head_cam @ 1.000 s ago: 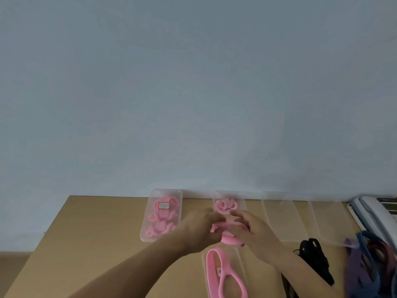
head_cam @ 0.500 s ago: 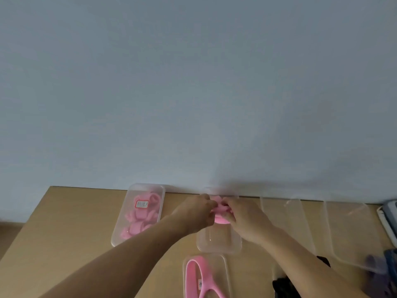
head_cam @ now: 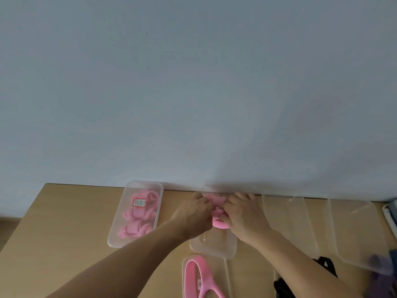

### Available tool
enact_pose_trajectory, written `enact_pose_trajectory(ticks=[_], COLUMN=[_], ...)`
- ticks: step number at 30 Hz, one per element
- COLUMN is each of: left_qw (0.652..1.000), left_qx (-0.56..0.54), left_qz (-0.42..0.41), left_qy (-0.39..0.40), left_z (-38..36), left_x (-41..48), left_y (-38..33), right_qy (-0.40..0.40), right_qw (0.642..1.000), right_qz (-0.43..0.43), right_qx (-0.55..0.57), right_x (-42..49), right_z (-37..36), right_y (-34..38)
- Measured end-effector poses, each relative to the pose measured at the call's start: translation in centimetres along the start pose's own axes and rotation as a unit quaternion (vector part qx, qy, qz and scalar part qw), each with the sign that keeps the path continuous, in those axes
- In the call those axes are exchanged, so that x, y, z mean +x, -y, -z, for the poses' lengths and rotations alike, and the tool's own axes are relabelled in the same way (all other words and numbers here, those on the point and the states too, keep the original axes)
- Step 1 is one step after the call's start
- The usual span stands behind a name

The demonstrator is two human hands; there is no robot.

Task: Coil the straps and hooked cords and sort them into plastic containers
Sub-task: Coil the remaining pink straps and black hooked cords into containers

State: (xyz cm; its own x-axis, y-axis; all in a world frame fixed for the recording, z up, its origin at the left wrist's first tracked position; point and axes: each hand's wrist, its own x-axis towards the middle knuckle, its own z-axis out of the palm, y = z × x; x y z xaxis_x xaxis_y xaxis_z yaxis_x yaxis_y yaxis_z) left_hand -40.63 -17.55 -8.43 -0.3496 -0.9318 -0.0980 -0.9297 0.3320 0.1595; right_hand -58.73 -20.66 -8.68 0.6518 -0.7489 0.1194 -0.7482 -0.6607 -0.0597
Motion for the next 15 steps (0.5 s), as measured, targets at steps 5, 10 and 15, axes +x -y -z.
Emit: enact_pose_trajectory(ticks=[5,10,15], left_qw=[0.999,0.996,0.996], left_qx=[-0.008,-0.012,0.038], left_qz=[-0.022,-0.030,-0.052], left_qy=[-0.033,-0.082,-0.069], left_z=[-0.1,-0.4,-1.0], left_x=[-0.2,-0.5,-1.0], left_y=[0.1,0.0,0.2], right_qy=[0.009,-0.017,-0.044], right_qw=[0.999,0.998,0.998], right_qz=[-0.051,-0.068,-0.034], right_qx=[-0.004,0.002,-0.024], right_x=[0.3,-0.5,-0.6], right_z=[-0.1,-1.4,-1.4], right_y=[1.1,1.7,1.5])
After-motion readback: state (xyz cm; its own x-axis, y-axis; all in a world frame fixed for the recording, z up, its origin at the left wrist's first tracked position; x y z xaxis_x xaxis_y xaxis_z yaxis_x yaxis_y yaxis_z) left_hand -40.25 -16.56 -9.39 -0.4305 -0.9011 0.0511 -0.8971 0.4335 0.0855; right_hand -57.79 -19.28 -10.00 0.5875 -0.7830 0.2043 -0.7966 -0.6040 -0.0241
